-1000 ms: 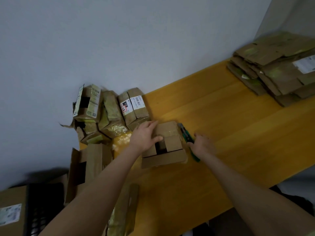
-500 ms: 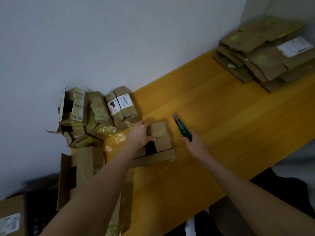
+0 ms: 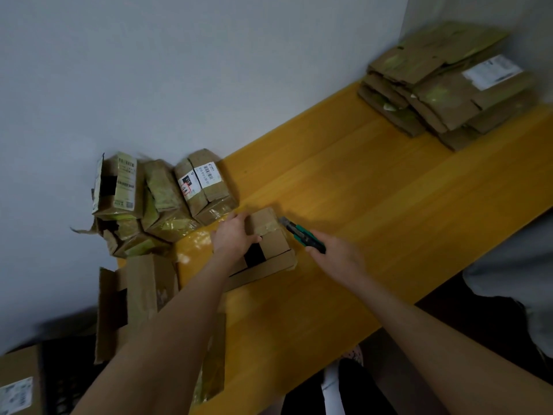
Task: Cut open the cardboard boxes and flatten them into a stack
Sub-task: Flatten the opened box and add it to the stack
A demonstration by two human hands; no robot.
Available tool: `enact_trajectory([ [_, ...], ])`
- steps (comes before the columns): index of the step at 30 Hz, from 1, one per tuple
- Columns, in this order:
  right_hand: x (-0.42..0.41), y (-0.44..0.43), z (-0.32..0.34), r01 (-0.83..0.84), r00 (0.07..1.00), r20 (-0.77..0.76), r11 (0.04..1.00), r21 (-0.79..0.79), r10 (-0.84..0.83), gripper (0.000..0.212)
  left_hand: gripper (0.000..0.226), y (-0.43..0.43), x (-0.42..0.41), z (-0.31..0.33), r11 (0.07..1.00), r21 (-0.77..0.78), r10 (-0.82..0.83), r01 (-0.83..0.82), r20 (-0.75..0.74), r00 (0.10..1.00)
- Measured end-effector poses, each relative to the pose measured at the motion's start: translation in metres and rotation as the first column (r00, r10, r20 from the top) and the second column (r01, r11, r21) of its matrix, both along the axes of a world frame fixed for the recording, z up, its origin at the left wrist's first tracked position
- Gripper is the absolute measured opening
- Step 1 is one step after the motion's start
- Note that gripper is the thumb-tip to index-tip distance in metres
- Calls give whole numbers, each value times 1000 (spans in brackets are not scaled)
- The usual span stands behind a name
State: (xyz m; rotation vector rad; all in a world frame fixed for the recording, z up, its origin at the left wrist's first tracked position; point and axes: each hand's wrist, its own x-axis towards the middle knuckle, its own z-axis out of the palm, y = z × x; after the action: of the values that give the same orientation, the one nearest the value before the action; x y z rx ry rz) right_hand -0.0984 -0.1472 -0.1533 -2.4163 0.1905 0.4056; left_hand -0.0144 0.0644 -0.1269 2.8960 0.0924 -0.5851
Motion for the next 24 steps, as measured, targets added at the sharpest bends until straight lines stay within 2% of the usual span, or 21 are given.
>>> enact_trajectory([
  [6, 4, -6, 2, -58, 998, -22, 996, 65, 59, 51, 72, 2, -8, -12, 999, 47, -27, 25, 37, 999],
  [12, 4, -9, -2, -106, 994, -19, 994, 14, 107, 50, 66, 2, -7, -17, 997, 65, -48, 46, 32, 998],
  [18, -3, -15, -6, -99, 993, -58, 994, 47, 102, 51, 64, 3, 0, -19, 997, 74, -39, 38, 23, 999],
  [20, -3, -19, -5, -30, 997, -70, 992, 121, 38, 49, 63, 3, 4, -17, 998, 69, -13, 13, 9, 1000],
  [22, 2, -20, -6, 134, 991, -55, 967, 217, -125, 47, 64, 3, 8, -14, 997, 71, -8, 9, -8, 1000],
  [24, 12, -13, -7, 198, 980, -49, 961, 193, -192, 43, 65, 3, 8, -11, 994, 108, -27, 27, -1, 1000],
])
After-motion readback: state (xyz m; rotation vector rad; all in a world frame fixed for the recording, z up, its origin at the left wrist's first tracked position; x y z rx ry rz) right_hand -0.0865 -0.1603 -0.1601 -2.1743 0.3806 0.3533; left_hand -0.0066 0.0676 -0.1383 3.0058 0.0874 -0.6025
